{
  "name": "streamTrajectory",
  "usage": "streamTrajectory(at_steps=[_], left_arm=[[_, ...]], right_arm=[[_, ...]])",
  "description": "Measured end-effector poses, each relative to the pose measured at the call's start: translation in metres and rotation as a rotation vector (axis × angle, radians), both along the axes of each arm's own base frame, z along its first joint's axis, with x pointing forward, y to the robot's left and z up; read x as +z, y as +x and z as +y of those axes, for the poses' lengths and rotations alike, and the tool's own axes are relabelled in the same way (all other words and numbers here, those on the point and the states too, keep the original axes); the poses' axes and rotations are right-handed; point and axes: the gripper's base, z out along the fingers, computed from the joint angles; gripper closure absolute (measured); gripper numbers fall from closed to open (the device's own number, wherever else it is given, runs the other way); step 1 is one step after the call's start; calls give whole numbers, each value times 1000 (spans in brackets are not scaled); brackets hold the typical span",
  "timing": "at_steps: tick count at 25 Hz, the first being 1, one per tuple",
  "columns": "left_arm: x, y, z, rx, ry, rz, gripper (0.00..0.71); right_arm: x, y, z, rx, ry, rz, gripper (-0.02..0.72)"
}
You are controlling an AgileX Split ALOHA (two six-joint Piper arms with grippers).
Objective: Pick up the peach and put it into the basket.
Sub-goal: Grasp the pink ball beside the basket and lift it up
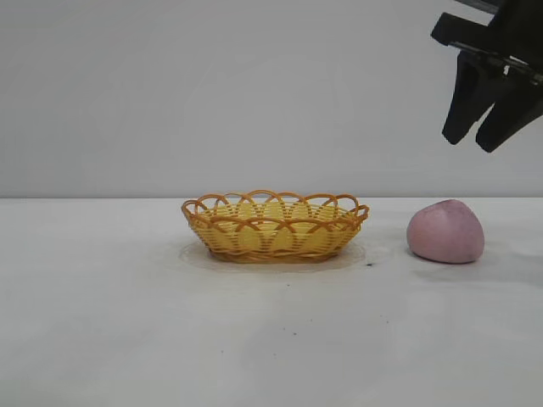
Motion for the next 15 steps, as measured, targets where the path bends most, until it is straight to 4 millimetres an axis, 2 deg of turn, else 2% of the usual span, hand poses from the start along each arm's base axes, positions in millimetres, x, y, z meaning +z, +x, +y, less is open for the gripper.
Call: streamTrajectory(at_steps=[4, 11, 15], left_arm=[[-8, -26, 4, 0, -20, -70, 367], [-5, -55, 8, -11, -61, -261, 367], [-5, -77, 12, -15, -80, -409, 367]], right_arm=[[0, 0, 0, 1, 0, -1, 401], [0, 0, 1, 9, 6, -7, 401], [1, 0, 1, 7, 9, -6, 401]])
